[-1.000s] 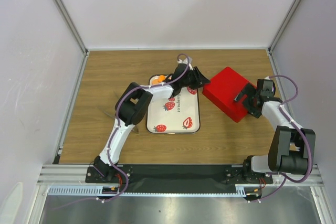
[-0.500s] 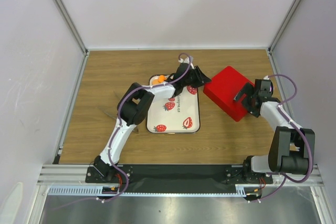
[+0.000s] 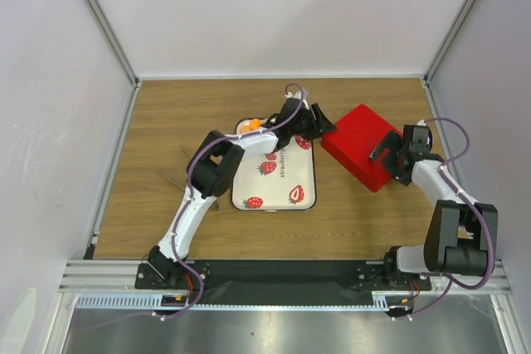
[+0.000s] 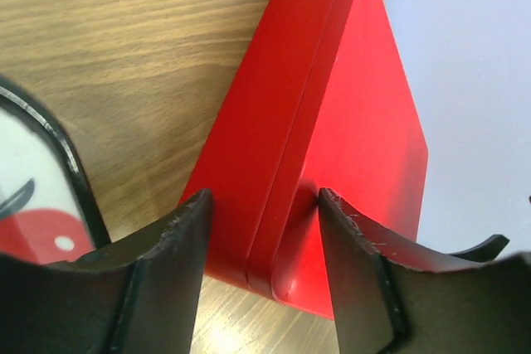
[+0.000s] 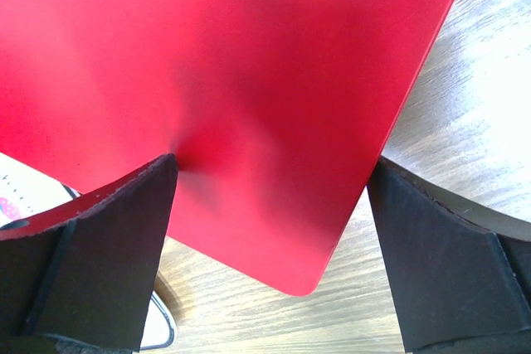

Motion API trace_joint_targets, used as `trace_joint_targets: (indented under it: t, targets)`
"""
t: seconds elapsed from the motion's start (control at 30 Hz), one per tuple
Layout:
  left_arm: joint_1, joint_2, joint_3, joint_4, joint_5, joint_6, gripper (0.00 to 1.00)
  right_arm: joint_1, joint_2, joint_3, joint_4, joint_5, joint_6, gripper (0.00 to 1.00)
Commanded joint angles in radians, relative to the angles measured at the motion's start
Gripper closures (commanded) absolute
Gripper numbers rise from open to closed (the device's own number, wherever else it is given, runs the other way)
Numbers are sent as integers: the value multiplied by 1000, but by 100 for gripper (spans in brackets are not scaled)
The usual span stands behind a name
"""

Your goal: Pack the cookies

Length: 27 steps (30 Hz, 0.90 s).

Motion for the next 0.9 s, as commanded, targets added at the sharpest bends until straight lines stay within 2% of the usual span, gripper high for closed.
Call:
trace_joint_targets:
  t: [0.0,0.27,0.37,0.53,0.87]
  targets:
    - [13,25,102,-105,64,93,40,-7,-22,6,-37,-77,2,0]
    - [59,60,383,-264,61,195,36,-32,-84,-17,-23,-130,77,0]
    - [81,61,432,-280,55,210,36,-46,-96,-29,-17,-127,96,0]
    - [101,16,426,-260,66,222,35,-53,-79,-21,11,-164,120,0]
    - [98,-106,253,-144,107,184,37,-70,13,8,100,-219,176,0]
